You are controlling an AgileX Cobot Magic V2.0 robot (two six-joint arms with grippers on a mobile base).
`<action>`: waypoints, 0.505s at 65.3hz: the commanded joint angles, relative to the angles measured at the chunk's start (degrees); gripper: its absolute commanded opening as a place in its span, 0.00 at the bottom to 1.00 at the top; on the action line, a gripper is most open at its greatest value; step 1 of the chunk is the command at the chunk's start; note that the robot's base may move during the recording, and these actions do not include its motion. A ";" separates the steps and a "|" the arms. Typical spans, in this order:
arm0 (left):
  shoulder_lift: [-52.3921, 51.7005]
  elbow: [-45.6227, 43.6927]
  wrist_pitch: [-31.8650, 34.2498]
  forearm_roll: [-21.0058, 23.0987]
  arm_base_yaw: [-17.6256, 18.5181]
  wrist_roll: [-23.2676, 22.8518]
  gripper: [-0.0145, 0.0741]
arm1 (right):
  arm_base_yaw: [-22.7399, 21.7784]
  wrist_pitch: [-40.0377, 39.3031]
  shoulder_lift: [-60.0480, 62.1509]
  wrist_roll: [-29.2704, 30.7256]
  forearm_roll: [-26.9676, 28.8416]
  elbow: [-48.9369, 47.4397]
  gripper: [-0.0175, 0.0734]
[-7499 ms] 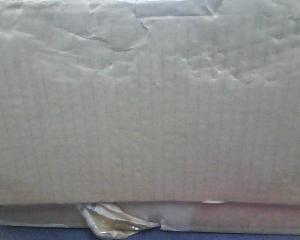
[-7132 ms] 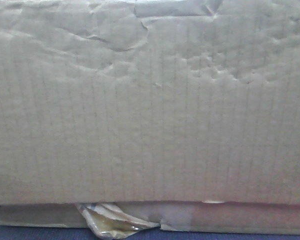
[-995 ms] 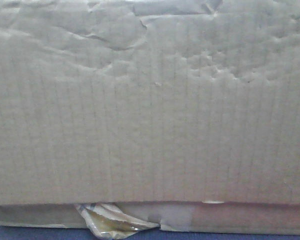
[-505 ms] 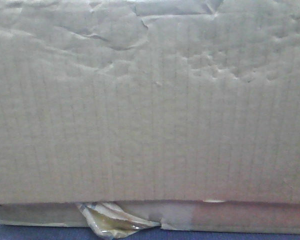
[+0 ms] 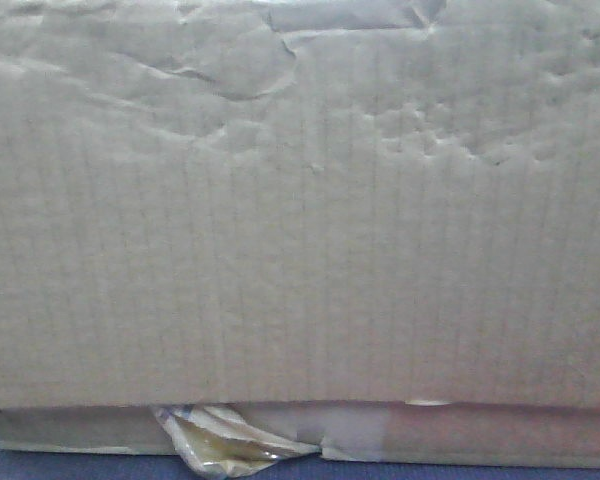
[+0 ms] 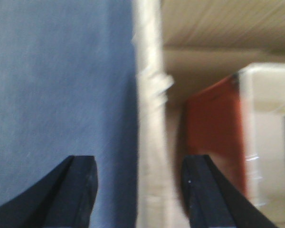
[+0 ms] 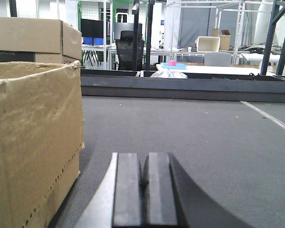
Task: Stack two boxes on right shelf middle
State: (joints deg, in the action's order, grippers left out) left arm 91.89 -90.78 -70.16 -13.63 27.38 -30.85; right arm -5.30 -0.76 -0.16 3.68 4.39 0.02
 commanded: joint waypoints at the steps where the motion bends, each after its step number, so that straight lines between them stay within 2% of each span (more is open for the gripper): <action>1: -0.71 1.60 0.20 1.30 -0.28 1.22 0.51 | -0.24 -1.01 0.16 0.37 0.16 -0.02 0.01; 12: -0.60 3.03 0.20 4.21 -0.28 3.78 0.51 | -0.24 -1.01 0.16 0.37 0.16 -0.02 0.01; 33: -0.60 3.27 0.20 4.33 -0.28 3.78 0.51 | -0.24 -1.01 0.16 0.37 0.16 -0.02 0.01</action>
State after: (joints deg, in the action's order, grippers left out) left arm 91.89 -87.63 -70.16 -9.73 27.32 -27.24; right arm -5.30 -0.76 -0.16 3.68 4.39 0.02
